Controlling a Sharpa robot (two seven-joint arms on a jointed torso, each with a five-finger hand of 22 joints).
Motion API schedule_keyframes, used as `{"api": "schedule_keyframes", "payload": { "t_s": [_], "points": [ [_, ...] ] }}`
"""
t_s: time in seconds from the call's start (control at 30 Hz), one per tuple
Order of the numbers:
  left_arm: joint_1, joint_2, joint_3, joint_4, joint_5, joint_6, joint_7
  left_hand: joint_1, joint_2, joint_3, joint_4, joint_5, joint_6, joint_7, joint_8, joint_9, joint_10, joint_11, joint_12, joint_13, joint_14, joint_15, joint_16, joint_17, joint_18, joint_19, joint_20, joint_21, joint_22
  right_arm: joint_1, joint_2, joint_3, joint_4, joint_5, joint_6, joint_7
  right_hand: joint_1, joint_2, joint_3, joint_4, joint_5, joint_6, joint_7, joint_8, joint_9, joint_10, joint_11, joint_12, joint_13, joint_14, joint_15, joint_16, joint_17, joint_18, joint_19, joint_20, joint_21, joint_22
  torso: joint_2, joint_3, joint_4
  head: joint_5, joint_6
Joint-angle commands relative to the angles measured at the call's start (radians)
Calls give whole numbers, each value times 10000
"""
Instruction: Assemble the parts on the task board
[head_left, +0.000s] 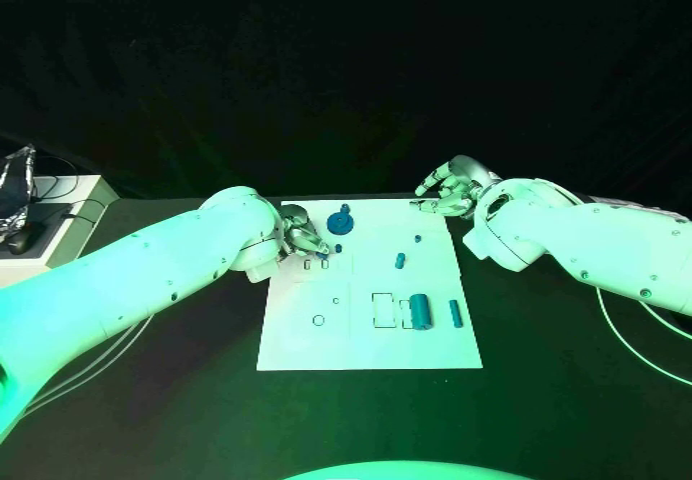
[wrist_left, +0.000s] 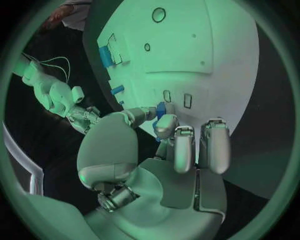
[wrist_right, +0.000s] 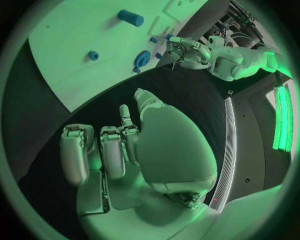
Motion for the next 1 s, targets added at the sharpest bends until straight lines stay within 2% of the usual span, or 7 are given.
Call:
{"api": "schedule_keyframes", "payload": {
  "t_s": [0.03, 0.2, 0.3, 0.6, 0.77, 1.0],
  "points": [
    [-2, 53, -26, 6, -250, 57, -26, 41, 103, 1177, -1247, -54, 665, -613, 47, 2891, 47, -24, -57, -28, 994, -66, -17, 2473, -186, -21, -63, 7, 486, -9, 8, 0, -1, -46, 106, 69, -11, -50, 79, 1, 23, -66, 13, 67, 14, 40, 16, 52, 1494, 894, -6, -39, 1999, 109, 631, 24, -65, 1960, 0, -11, -3, -18, -45],
    [-15, 88, -88, -17, -309, 273, -55, 37, 116, 1136, -1229, -81, 694, -623, 27, 2895, 67, -32, -74, -45, 995, -74, -15, 2477, -186, -24, -72, 3, 483, -17, 12, 0, -6, -46, 111, 73, -15, -52, 87, 1, 45, -67, 12, 69, 15, 37, 15, 49, 1491, 895, -6, -38, 2004, 108, 632, 24, -62, 1962, -7, -19, -1, -32, -81],
    [-18, 94, -111, -24, -342, 367, -68, 36, 129, 1112, -1219, -93, 713, -629, 14, 2897, 76, -37, -90, -62, 995, -79, -14, 2478, -187, -19, -77, 4, 490, -21, 14, 0, -5, -46, 113, 75, -15, -52, 87, 1, 45, -67, 12, 69, 15, 37, 15, 49, 1491, 895, -6, -38, 2004, 108, 632, 24, -62, 1962, -13, -8, 6, -29, -91],
    [-25, 99, -136, 18, -383, 495, -83, 35, 137, 1092, -1212, -101, 724, -633, 3, 2898, 77, -41, -111, -89, 992, -82, -20, 2468, -187, -20, -81, 3, 489, -35, 24, 0, -11, -46, 118, 82, -15, -52, 87, 1, 45, -67, 12, 69, 15, 37, 15, 49, 1491, 895, -6, -38, 2004, 108, 632, 24, -62, 1962, -7, -14, 2, -21, -106],
    [-27, 94, -144, 42, -405, 564, -90, 35, 137, 1092, -1212, -101, 724, -633, 3, 2898, 77, -41, -111, -89, 992, -82, -20, 2468, -187, -20, -81, 3, 489, -44, 29, 0, -18, -46, 123, 84, -15, -52, 87, 1, 45, -67, 12, 69, 15, 37, 15, 49, 1491, 895, -6, -38, 2004, 108, 632, 24, -62, 1962, -8, -2, 4, -23, -125],
    [-30, 89, -155, 64, -424, 629, -98, 35, 140, 1079, -1209, -104, 730, -635, -4, 2899, 78, -43, -122, -102, 992, -84, -20, 2467, -186, -24, -83, 0, 484, -53, 40, 0, -33, -46, 135, 80, -15, -52, 87, 1, 45, -67, 12, 69, 15, 37, 15, 49, 1491, 895, -6, -38, 2004, 108, 632, 24, -62, 1962, -6, -4, 4, -16, -139]
  ]
}}
